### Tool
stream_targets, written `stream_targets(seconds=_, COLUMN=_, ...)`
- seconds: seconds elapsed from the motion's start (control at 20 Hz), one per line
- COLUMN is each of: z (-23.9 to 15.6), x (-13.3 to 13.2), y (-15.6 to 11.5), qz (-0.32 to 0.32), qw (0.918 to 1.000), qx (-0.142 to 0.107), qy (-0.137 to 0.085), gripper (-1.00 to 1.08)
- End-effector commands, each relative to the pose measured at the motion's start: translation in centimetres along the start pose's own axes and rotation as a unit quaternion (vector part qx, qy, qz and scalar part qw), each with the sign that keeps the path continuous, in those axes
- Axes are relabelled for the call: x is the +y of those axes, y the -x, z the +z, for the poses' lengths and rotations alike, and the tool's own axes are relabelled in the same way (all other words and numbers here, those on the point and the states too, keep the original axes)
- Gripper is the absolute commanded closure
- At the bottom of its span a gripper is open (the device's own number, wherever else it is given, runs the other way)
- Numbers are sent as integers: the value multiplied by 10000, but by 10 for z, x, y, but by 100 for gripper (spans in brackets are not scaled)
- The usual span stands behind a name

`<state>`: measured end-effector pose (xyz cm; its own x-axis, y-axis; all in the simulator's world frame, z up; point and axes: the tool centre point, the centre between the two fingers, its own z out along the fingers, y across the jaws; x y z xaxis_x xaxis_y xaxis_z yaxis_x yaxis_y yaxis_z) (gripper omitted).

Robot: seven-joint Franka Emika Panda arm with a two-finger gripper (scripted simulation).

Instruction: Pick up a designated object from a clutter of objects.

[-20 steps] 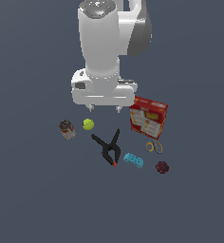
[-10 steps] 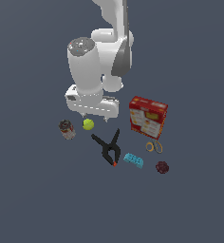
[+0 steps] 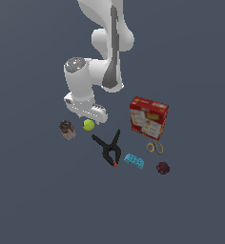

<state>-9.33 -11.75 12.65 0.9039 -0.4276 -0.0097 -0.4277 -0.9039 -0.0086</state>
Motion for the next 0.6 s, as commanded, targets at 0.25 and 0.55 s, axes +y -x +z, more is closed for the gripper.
stream_targets(seconds=0.25, z=28, x=28, y=18, qz=477, qw=9989, qx=40, qy=27, gripper=-92)
stream_targets(seconds=0.55, z=35, x=36, y=24, qz=615, qw=9981, qx=51, qy=40, gripper=-92)
